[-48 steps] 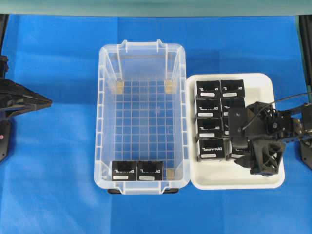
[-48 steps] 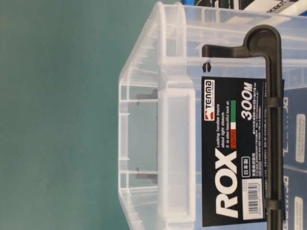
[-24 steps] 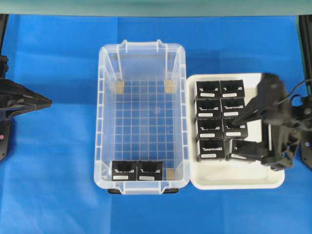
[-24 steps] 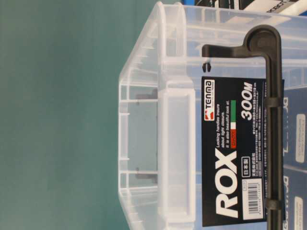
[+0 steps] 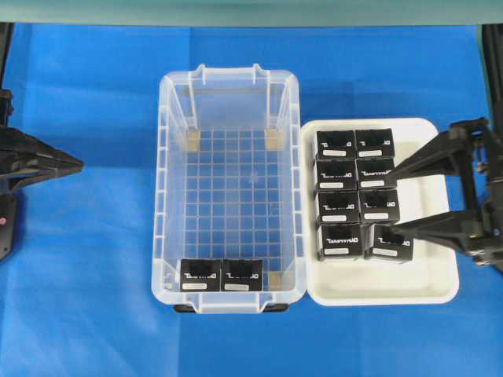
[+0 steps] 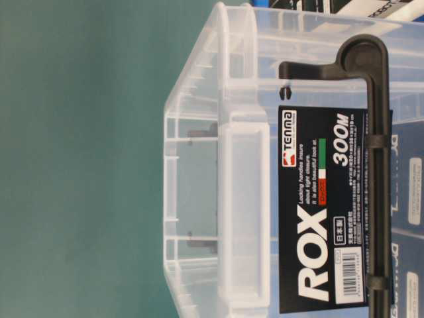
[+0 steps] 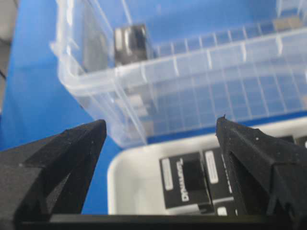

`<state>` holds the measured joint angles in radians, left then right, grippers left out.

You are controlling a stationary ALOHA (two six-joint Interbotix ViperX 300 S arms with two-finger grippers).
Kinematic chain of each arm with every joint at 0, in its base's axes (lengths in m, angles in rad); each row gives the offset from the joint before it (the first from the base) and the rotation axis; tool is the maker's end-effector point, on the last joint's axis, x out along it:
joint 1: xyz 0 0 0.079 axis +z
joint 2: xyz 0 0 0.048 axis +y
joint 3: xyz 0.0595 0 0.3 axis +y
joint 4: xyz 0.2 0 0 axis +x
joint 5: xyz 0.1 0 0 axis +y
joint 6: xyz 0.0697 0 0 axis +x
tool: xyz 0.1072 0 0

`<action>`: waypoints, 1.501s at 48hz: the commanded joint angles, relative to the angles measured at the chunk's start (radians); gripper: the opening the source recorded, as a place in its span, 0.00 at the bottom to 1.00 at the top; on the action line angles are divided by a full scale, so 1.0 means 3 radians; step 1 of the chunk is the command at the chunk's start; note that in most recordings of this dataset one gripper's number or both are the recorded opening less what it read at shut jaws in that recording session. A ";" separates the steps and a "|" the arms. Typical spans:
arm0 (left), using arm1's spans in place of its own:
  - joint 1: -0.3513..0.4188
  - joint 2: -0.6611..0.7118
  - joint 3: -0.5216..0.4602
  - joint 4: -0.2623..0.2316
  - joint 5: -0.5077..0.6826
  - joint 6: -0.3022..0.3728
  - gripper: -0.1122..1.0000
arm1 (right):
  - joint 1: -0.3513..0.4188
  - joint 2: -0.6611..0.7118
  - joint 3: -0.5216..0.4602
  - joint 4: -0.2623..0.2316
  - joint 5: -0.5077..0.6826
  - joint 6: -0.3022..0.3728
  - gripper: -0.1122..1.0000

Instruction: Pick the box from inside the plastic case

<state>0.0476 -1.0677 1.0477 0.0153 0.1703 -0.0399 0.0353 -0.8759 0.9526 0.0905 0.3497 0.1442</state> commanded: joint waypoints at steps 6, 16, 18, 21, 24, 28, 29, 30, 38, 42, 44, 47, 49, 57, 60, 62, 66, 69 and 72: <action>-0.0005 0.0015 -0.0092 0.0005 -0.0020 -0.0005 0.04 | -0.0046 -0.0266 -0.0026 -0.0010 -0.0031 0.0000 0.96; -0.0010 0.0015 -0.0092 0.0005 -0.0015 0.0010 0.04 | -0.0051 -0.0435 -0.0010 -0.0010 0.0020 0.0010 0.96; -0.0010 0.0015 -0.0097 0.0005 -0.0020 0.0010 0.04 | -0.0046 -0.0445 -0.0010 -0.0005 0.0036 0.0010 0.96; -0.0015 0.0015 -0.0092 0.0005 -0.0015 0.0005 0.04 | -0.0051 -0.0445 -0.0010 -0.0010 0.0036 0.0010 0.96; -0.0015 0.0015 -0.0092 0.0005 -0.0015 0.0000 0.04 | -0.0051 -0.0440 -0.0010 -0.0010 0.0036 0.0010 0.96; -0.0015 0.0015 -0.0092 0.0005 -0.0015 0.0000 0.04 | -0.0046 -0.0445 -0.0010 -0.0010 0.0036 0.0010 0.96; -0.0015 0.0015 -0.0092 0.0010 -0.0020 0.0000 0.04 | -0.0051 -0.0445 -0.0010 -0.0010 0.0036 0.0010 0.96; -0.0015 0.0015 -0.0097 0.0005 -0.0020 0.0000 0.04 | -0.0046 -0.0445 -0.0010 -0.0010 0.0036 0.0010 0.96; -0.0015 0.0015 -0.0092 0.0010 -0.0020 0.0000 0.04 | -0.0051 -0.0445 -0.0010 -0.0010 0.0041 0.0010 0.96; -0.0015 0.0015 -0.0092 0.0010 -0.0015 -0.0005 0.04 | -0.0046 -0.0445 -0.0005 -0.0010 0.0041 0.0010 0.96; -0.0015 0.0015 -0.0092 0.0005 -0.0015 -0.0005 0.04 | -0.0046 -0.0445 -0.0005 -0.0010 0.0036 0.0010 0.96; -0.0015 0.0015 -0.0092 0.0010 -0.0020 -0.0005 0.04 | -0.0051 -0.0445 -0.0005 -0.0010 0.0036 0.0010 0.96; -0.0015 0.0015 -0.0092 0.0010 -0.0015 0.0000 0.04 | -0.0051 -0.0445 -0.0005 -0.0010 0.0041 0.0010 0.96; -0.0015 0.0015 -0.0092 0.0005 -0.0015 0.0000 0.04 | -0.0046 -0.0450 0.0005 -0.0010 0.0041 0.0010 0.96; -0.0015 0.0015 -0.0092 0.0010 -0.0015 -0.0005 0.04 | -0.0046 -0.0455 0.0005 -0.0010 0.0036 0.0015 0.96; -0.0015 0.0015 -0.0092 0.0010 -0.0015 0.0000 0.04 | -0.0046 -0.0465 0.0005 -0.0010 0.0036 0.0015 0.96; -0.0015 0.0015 -0.0092 0.0005 -0.0015 0.0000 0.04 | -0.0051 -0.0486 0.0010 -0.0010 0.0036 0.0015 0.96; -0.0015 0.0015 -0.0092 0.0005 -0.0015 0.0000 0.04 | -0.0046 -0.0516 0.0026 -0.0010 0.0036 0.0015 0.96; -0.0015 0.0015 -0.0092 0.0010 -0.0015 0.0000 0.04 | -0.0046 -0.0547 0.0036 -0.0010 0.0041 0.0015 0.96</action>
<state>0.0445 -1.0677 1.0477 0.0153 0.1703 -0.0399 0.0215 -1.0339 0.9664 0.0890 0.3651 0.1473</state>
